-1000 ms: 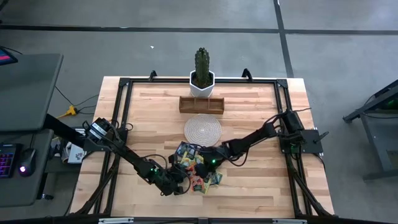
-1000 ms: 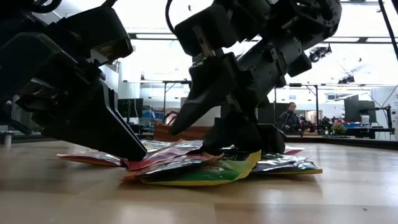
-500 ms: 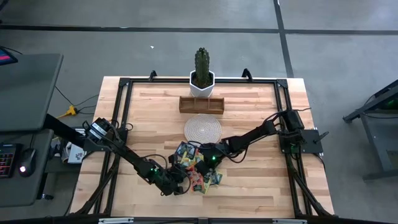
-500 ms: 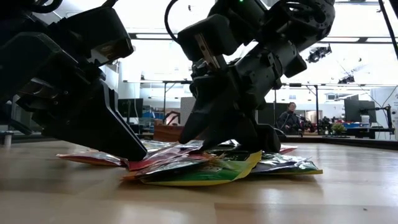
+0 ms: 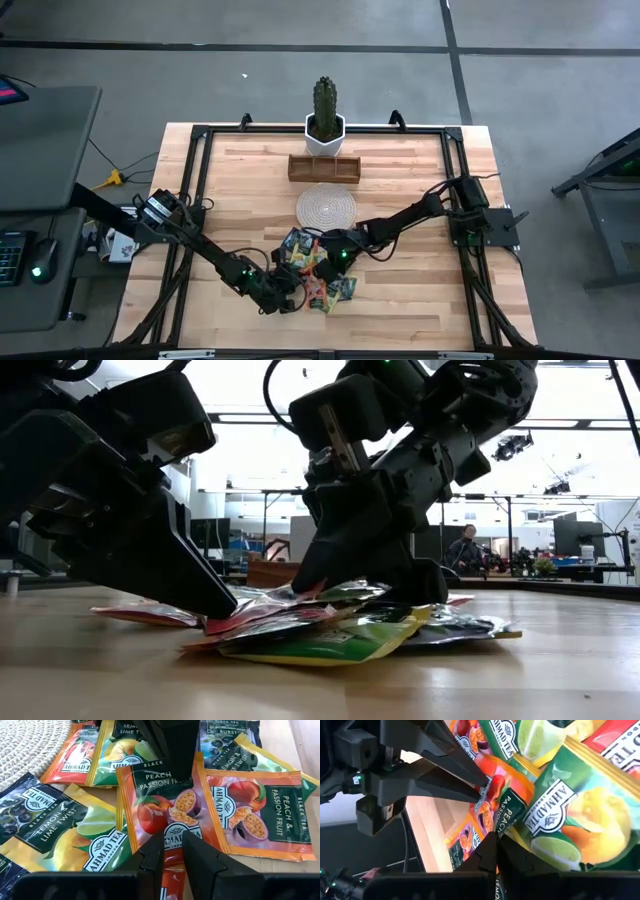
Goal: Pick & Place Tea
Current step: Put the orange tea bag into the right section of the wooden organizer
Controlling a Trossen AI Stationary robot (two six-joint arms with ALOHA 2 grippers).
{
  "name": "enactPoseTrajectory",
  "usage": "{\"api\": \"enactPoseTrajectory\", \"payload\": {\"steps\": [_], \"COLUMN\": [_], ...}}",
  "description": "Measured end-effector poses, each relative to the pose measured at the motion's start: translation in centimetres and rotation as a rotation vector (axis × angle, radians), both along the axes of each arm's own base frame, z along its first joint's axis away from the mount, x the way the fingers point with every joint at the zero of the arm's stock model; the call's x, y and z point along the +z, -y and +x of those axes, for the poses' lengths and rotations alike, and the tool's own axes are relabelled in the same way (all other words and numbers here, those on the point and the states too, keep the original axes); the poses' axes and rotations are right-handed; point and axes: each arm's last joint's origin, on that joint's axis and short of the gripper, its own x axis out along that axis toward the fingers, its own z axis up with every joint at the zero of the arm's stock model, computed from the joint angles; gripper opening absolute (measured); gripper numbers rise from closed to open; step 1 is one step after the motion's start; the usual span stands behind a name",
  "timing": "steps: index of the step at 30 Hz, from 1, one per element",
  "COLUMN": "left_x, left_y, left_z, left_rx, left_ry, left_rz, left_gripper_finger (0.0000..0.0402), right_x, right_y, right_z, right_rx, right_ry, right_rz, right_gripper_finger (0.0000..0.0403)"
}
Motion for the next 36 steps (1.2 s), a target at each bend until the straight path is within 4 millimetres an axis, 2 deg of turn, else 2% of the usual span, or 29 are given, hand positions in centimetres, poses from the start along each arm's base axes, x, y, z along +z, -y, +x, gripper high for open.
{"api": "enactPoseTrajectory", "payload": {"steps": [8, 17, 20, 24, 28, 32, 36], "left_x": [0.7, 3.3, 4.5, 6.4, 8.0, 8.7, 8.9], "left_y": [-0.1, -0.5, -0.8, -1.6, -2.5, -3.2, -3.5], "left_z": [-0.1, -0.7, -1.1, -1.9, -2.9, -3.7, -3.7], "left_rx": [-0.022, -0.031, -0.028, 0.007, 0.048, 0.061, 0.064], "left_ry": [0.007, 0.018, 0.023, 0.036, 0.029, 0.002, -0.005], "left_rz": [0.04, 0.041, 0.039, 0.066, 0.133, 0.18, 0.189], "left_gripper_finger": [0.0076, 0.0159, 0.0178, 0.0183, 0.0184, 0.0184, 0.0184], "right_x": [1.6, 2.2, 3.0, 5.2, 8.5, 12.0, 15.2], "right_y": [0.3, 0.3, 0.4, 1.0, 2.3, 4.2, 6.5], "right_z": [-0.3, -0.4, -0.5, -1.2, -2.5, -4.7, -7.6], "right_rx": [-0.001, 0.014, 0.023, 0.034, 0.033, 0.047, 0.064], "right_ry": [0.033, 0.039, 0.063, 0.095, 0.135, 0.159, 0.179], "right_rz": [-0.04, -0.055, -0.064, -0.1, -0.175, -0.278, -0.373], "right_gripper_finger": [0.0001, 0.0001, 0.0, 0.0, 0.0, 0.0, 0.0]}}
